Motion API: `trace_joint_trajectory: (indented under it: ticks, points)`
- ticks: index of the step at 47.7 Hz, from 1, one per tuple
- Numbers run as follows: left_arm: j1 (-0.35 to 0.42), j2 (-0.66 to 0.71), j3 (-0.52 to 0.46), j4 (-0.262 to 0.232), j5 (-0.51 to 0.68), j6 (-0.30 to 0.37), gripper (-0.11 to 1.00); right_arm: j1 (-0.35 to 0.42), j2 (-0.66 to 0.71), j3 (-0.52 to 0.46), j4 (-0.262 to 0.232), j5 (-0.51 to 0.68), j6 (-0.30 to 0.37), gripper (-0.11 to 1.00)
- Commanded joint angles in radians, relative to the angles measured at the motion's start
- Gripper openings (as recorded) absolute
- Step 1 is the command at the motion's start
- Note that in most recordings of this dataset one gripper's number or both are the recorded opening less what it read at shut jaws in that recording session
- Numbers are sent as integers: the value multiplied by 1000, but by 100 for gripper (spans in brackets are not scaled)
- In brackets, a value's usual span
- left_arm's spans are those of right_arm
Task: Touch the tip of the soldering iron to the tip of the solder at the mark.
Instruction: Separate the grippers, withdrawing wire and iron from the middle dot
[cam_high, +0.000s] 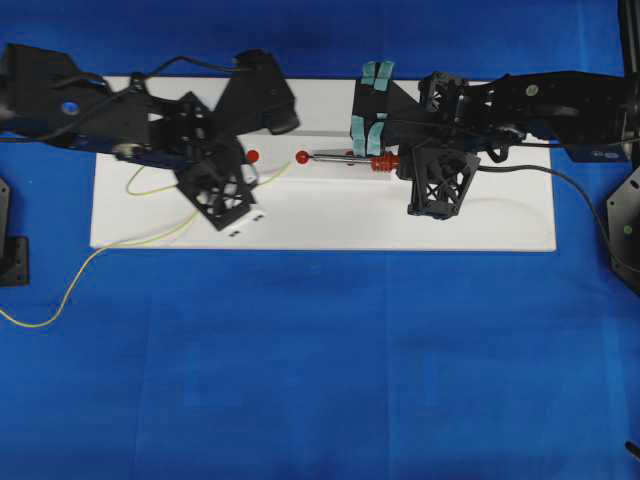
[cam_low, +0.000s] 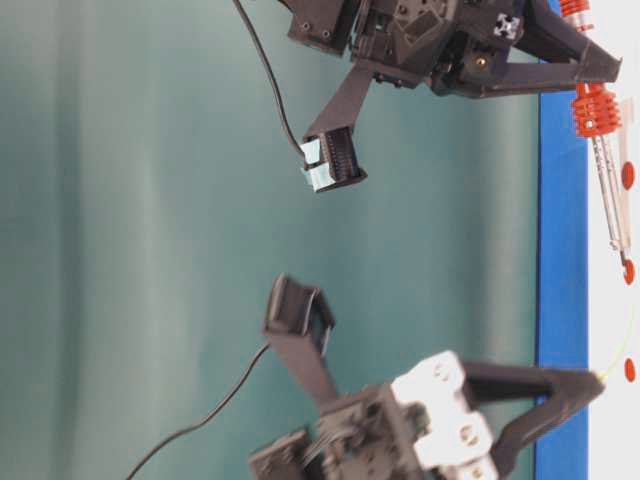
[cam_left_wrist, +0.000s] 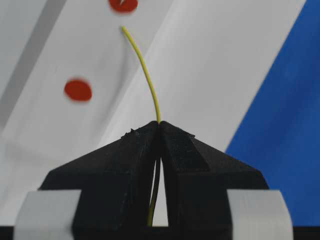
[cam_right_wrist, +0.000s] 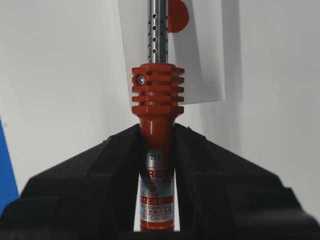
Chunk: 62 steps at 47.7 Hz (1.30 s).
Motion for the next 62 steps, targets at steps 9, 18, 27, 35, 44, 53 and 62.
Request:
trace_joint_trajectory:
  ticks: [9, 18, 27, 35, 44, 53, 62]
  points:
    - [-31, -186, 87, 2, 18, -12, 2, 2, -11, -23, -2, -3, 2, 8]
    - [-58, -282, 152, 2, 9, -18, 2, 2, -11, -21, -3, -3, 0, 8]
    - [-60, -298, 166, 0, -26, -41, 2, 2, -12, -21, -5, -6, 2, 8]
    - [-60, -298, 167, 0, -26, -43, 2, 2, -43, 3, -3, -5, 2, 8]
    - [-64, -301, 172, 2, -26, -46, 2, 2, -126, 60, -5, -6, 3, 8]
    - [-64, -296, 166, 2, -31, -46, 2, 0, -232, 146, -5, -8, 8, 8]
    - [-66, -293, 163, 2, -32, -46, 2, 2, -345, 244, -5, -3, 44, 8]
